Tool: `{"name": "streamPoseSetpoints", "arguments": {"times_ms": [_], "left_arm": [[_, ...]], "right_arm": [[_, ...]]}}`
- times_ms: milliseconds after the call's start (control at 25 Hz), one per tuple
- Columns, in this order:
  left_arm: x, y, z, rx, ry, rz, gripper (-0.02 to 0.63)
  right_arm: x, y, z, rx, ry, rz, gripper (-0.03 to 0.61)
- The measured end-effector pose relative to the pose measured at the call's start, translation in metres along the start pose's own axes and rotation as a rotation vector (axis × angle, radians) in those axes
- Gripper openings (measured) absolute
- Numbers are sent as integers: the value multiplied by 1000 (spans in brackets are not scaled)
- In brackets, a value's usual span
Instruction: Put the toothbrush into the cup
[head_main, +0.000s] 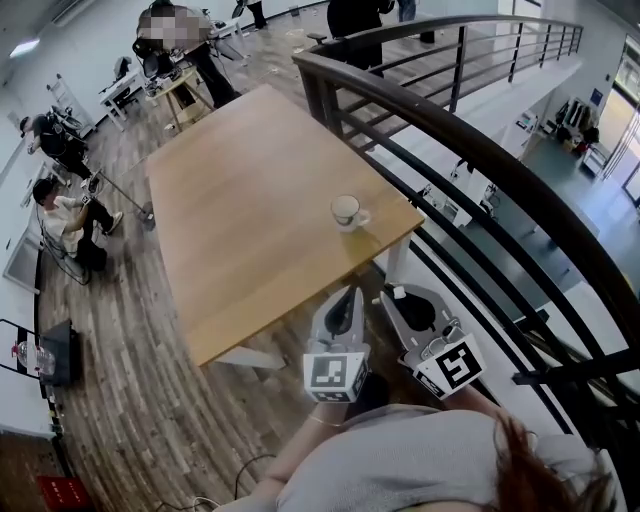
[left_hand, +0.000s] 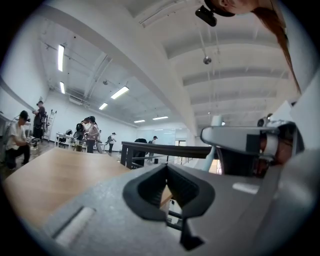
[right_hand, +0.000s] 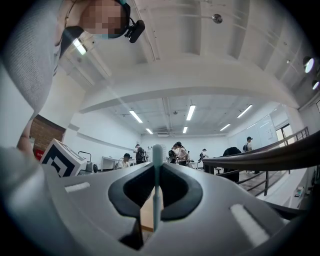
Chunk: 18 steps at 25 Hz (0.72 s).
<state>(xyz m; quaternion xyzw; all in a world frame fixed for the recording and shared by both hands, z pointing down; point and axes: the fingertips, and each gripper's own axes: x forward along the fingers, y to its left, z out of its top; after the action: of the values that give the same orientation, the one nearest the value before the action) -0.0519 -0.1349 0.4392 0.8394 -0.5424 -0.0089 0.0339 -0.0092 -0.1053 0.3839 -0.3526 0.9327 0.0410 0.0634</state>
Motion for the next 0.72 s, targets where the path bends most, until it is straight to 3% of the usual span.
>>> {"name": "streamPoseSetpoints", "arguments": {"times_ms": [320, 720], "left_arm": [[53, 53, 23, 3, 10, -41, 3], [79, 68, -9, -36, 63, -67, 3]], "right_arm": [[72, -34, 9, -12, -19, -39, 18], [94, -53, -16, 31, 3, -58, 18]]}}
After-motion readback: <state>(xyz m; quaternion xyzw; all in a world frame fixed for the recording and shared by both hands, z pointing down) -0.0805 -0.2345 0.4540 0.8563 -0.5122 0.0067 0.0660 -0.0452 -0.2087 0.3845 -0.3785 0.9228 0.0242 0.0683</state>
